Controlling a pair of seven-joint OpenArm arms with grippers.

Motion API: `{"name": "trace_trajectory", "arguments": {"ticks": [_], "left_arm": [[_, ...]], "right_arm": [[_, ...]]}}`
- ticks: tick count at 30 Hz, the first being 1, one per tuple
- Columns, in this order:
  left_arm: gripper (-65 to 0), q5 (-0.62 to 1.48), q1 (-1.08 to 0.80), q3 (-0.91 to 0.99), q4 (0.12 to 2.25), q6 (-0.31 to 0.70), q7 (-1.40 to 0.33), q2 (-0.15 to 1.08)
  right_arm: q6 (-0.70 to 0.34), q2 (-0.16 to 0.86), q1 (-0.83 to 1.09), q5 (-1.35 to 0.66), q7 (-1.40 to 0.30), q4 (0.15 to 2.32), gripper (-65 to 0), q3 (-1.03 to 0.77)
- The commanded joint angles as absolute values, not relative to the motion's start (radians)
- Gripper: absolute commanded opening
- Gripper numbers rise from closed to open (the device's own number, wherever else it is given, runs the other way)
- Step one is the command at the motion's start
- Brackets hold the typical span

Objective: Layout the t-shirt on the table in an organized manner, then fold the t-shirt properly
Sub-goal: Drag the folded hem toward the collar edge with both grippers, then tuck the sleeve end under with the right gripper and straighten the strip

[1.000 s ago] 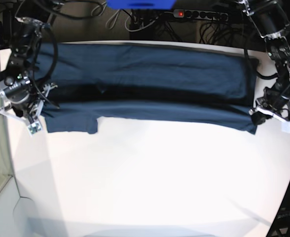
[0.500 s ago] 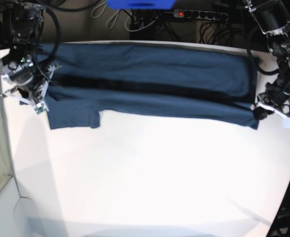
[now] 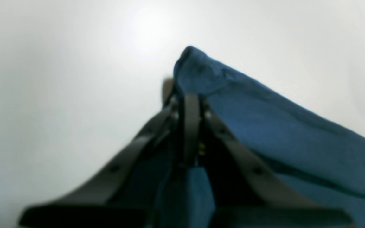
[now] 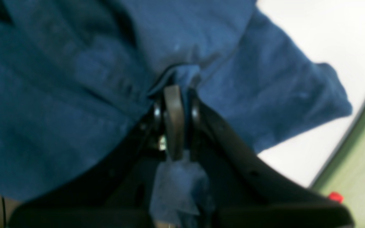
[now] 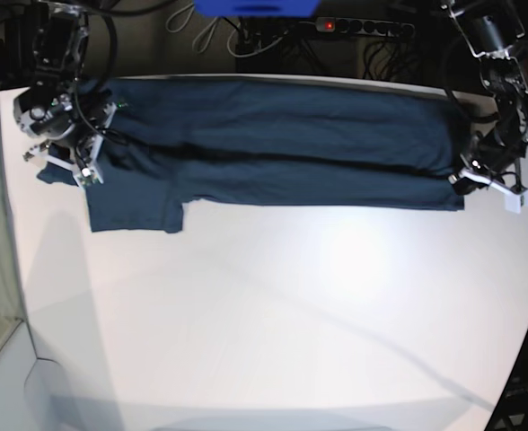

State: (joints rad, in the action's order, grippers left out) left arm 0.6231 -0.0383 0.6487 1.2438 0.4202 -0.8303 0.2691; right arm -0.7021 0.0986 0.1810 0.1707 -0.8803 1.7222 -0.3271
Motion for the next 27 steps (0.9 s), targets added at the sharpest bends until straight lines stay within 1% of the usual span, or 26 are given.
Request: {"name": "trace_trajectory", "arguments": {"ticks": [1, 8, 12, 15, 17, 19, 23, 25, 27], "left_arm": [[-65.0, 0.636, -0.030, 0.651, 1.247, 0.427, -0.820, 0.291], [-65.0, 0.636, -0.024, 0.651, 1.181, 0.427, -0.817, 0.306], [-64.9, 0.636, -0.025, 0.644, 1.175, 0.427, -0.768, 0.309], [-64.8, 0.636, -0.024, 0.644, 1.152, 0.427, -0.769, 0.314], [-63.5, 0.636, -0.024, 0.644, 1.136, 0.427, -0.769, 0.314], [-59.3, 0.636, -0.025, 0.644, 1.127, 0.427, -0.769, 0.315], [-46.9, 0.636, -0.030, 0.644, 1.121, 0.427, -0.776, 0.315], [-44.1, 0.636, -0.030, 0.644, 1.121, 0.427, -0.776, 0.315], [-44.7, 0.636, -0.030, 0.644, 1.121, 0.427, -0.776, 0.315]], "right_arm": [[-0.698, 0.105, 0.168, 0.163, -0.862, 1.722, -65.0, -0.329], [-0.698, 0.114, 0.163, 0.165, -0.858, 1.693, -65.0, -0.329], [-0.698, 0.119, 0.163, 0.165, -0.858, 1.692, -65.0, -0.331], [-0.698, 0.120, 0.163, 0.165, -0.858, 1.692, -65.0, -0.331], [-0.698, 0.120, 0.163, 0.165, -0.858, 1.692, -64.2, -0.329], [-0.698, 0.120, 0.166, 0.166, -0.862, 1.701, -58.5, -0.329], [-0.698, 0.120, 0.177, 0.166, -0.868, 1.751, -44.6, -0.329], [-0.698, 0.120, 0.191, 0.166, -0.869, 1.794, -39.7, -0.329], [-0.698, 0.120, 0.220, 0.166, -0.869, 1.874, -35.8, -0.329]]}}
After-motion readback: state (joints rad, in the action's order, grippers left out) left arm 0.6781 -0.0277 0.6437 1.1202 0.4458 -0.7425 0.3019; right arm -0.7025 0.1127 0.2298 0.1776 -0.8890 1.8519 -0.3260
